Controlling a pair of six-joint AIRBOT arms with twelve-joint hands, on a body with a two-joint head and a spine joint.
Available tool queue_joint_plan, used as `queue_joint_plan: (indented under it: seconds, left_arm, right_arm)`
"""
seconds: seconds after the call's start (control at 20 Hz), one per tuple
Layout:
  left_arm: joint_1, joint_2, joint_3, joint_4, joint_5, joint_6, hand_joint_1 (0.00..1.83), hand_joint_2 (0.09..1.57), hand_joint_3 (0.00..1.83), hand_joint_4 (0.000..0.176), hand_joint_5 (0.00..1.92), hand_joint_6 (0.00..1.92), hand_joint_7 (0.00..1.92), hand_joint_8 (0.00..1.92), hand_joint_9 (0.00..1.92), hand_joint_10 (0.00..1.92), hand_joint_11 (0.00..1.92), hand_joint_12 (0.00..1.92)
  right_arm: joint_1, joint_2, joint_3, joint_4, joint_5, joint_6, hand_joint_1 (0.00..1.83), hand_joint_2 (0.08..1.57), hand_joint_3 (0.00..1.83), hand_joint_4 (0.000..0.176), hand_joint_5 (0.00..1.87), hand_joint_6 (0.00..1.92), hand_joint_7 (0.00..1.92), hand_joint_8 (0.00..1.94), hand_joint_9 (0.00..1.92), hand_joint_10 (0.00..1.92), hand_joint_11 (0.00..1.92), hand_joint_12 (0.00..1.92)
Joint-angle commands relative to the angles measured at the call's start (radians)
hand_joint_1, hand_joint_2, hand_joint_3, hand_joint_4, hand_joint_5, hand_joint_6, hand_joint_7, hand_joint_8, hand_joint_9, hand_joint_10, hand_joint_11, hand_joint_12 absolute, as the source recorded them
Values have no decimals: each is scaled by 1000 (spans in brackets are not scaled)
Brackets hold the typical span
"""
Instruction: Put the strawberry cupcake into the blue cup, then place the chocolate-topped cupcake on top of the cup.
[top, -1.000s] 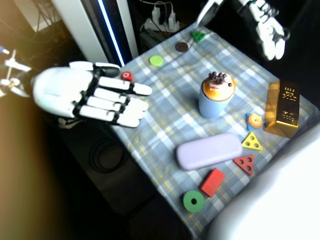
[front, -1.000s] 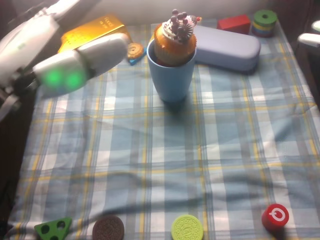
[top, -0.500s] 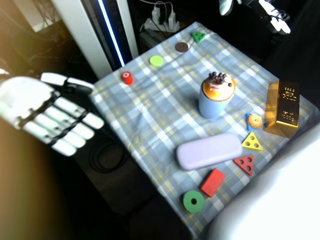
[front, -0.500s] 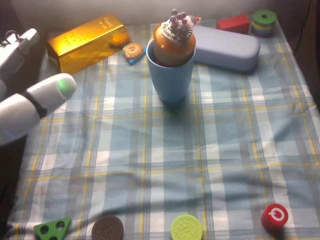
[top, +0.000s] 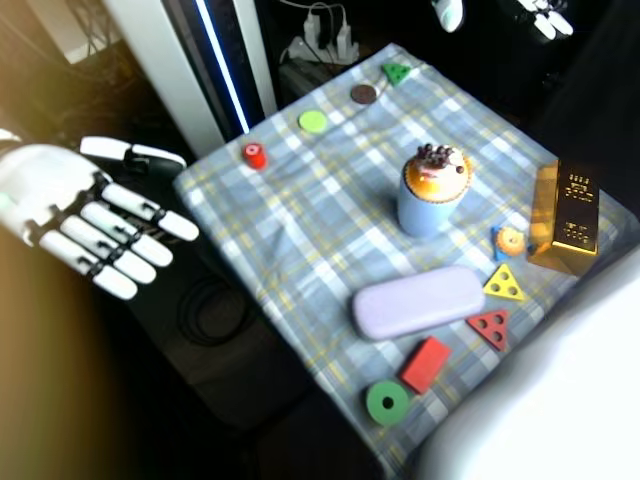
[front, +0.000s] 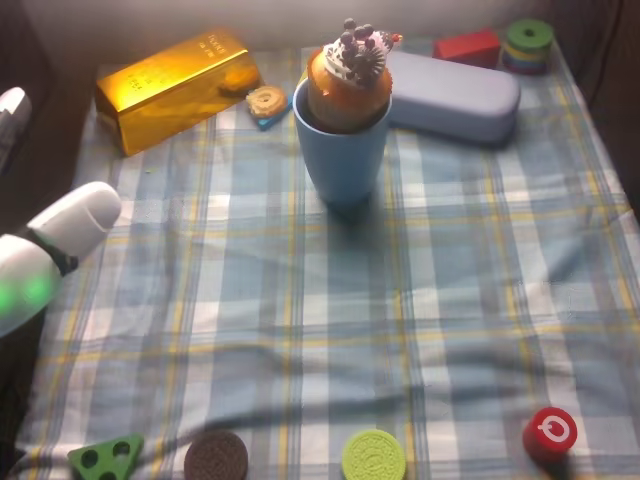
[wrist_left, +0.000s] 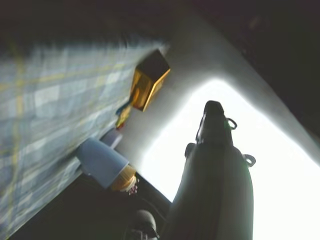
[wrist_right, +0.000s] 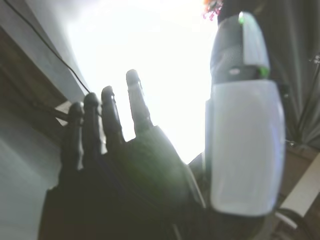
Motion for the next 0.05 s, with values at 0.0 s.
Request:
queue_joint_plan:
  seconds: [0.0]
  left_arm:
    - [-4,-7,6,34,-138,-4,0,1044,8,51,132,9,62,9,57,15,97,36]
  right_arm:
    - [13,-2,-5,10,144,-25,0,967,0,54,14,1,0,0,0,0,0,0]
